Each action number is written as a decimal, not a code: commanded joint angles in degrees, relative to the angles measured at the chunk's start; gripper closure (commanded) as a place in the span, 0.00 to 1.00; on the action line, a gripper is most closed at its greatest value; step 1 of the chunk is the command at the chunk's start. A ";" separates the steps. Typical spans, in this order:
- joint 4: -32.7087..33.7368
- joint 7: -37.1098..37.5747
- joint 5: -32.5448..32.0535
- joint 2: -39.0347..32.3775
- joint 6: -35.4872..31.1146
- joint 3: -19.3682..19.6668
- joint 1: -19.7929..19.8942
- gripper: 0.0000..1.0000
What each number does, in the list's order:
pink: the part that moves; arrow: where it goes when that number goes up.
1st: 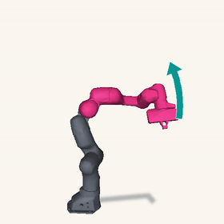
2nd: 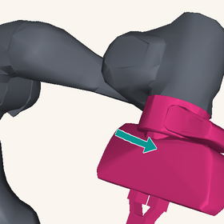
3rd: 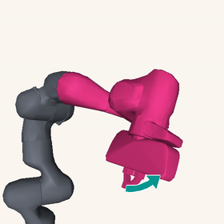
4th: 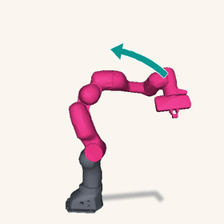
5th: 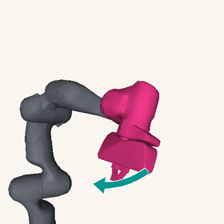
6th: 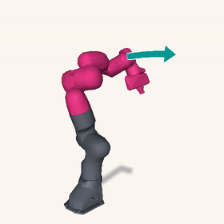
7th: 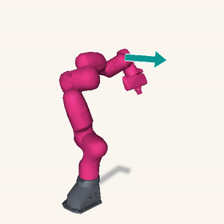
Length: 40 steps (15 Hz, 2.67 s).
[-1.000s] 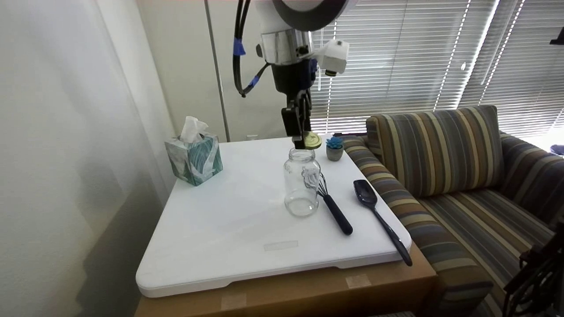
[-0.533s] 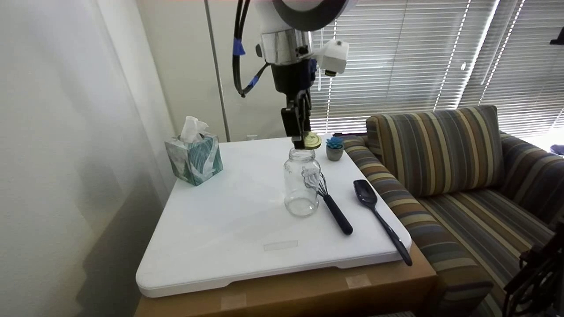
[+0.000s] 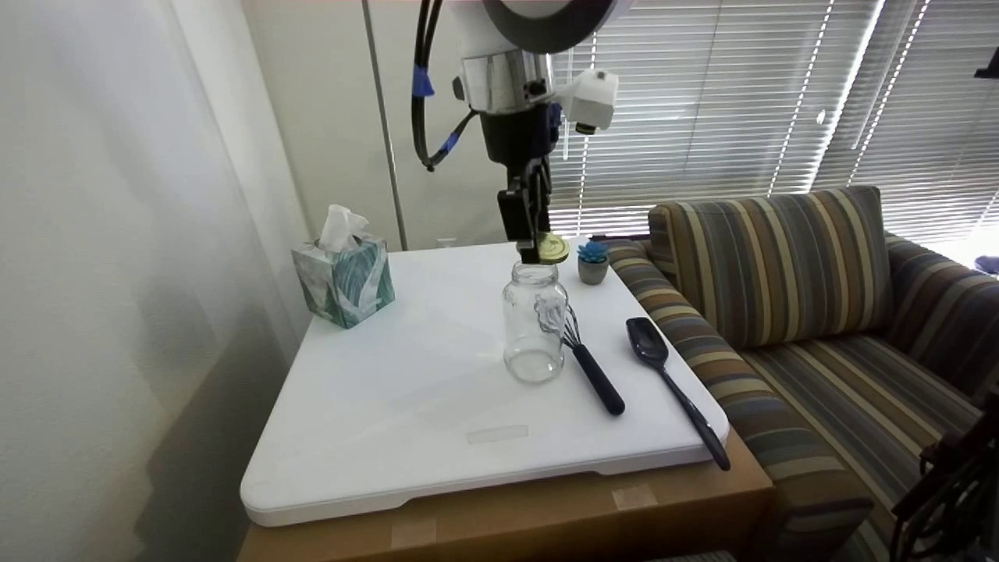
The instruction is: Put the lid on the bottle
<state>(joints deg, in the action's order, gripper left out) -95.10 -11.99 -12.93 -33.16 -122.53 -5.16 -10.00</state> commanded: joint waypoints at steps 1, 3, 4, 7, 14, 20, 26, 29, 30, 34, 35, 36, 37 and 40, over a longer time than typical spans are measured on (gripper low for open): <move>0.20 0.13 -0.16 -0.07 0.22 -0.30 0.20 0.28; -0.55 -0.17 -0.01 0.71 0.65 -0.49 0.24 0.53; -2.09 0.53 0.09 1.88 0.66 -0.50 0.06 0.53; -9.30 2.40 0.07 5.78 -0.58 -0.97 -0.63 0.53; -31.01 9.73 0.31 17.60 -5.09 -3.75 -2.77 0.53; -21.94 14.60 -5.50 12.03 -7.38 -1.47 -3.09 0.53; -12.37 13.45 -4.66 8.68 -7.16 0.73 -1.91 0.28; -10.80 13.40 -4.61 7.07 -7.16 0.82 -1.98 0.53; -12.87 14.51 -4.97 8.35 -7.77 0.86 -2.45 0.53; -21.29 17.28 -4.42 14.65 -7.97 0.05 -3.40 0.53; -23.88 18.37 -4.36 16.53 -8.21 -0.23 -3.73 0.53; -27.00 19.20 -4.36 18.94 -8.47 -0.75 -4.08 0.53; -30.40 20.32 -4.28 21.66 -8.96 -1.40 -4.48 0.53; -39.25 23.96 -3.11 29.82 -9.01 -4.15 -5.76 0.53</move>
<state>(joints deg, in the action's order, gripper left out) -123.71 9.47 -17.39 -13.02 -130.06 -7.30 -15.08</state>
